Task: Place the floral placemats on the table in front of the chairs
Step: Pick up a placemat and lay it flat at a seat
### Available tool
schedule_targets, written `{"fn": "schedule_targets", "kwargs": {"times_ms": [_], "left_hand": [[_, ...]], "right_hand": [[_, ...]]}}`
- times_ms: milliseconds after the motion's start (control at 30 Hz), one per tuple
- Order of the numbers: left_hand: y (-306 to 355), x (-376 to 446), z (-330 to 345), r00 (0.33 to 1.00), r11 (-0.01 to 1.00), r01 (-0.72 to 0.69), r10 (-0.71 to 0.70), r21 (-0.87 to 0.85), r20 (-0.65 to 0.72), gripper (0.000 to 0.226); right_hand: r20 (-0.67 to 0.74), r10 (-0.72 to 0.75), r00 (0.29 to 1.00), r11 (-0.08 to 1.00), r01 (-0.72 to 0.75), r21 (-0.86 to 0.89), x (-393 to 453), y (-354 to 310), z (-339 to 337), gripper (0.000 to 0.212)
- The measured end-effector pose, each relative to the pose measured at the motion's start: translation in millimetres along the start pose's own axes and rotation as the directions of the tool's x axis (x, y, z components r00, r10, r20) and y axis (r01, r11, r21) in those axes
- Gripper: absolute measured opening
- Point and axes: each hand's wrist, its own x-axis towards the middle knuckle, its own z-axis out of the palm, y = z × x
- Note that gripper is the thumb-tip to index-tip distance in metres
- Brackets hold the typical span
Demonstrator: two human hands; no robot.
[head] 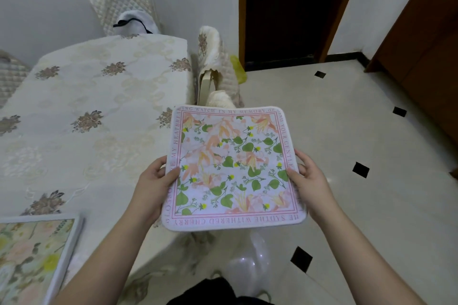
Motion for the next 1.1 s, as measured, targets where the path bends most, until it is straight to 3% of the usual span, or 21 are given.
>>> {"fn": "schedule_targets", "kwargs": {"times_ms": [267,467,767,1100], "left_hand": [[6,40,11,0.997,0.991,-0.033,0.023,-0.133,-0.075,0.024],[9,80,-6,0.976,0.986,-0.088,0.057,-0.142,-0.211,0.023],[19,111,-48,0.914,0.984,-0.069,-0.003,-0.162,-0.406,0.02],[-9,113,-61,0.741,0.956,-0.071,-0.139,-0.283,-0.657,0.021]], "right_hand": [[0.125,0.013,0.992,0.999,-0.008,-0.041,72,-32,9,0.05],[0.236,0.001,0.972,0.989,0.034,-0.145,133,-70,55,0.047],[0.424,-0.004,0.906,0.951,0.135,-0.279,205,-95,140,0.05],[0.703,0.102,0.703,0.895,0.243,-0.374,276,-104,239,0.046]]}}
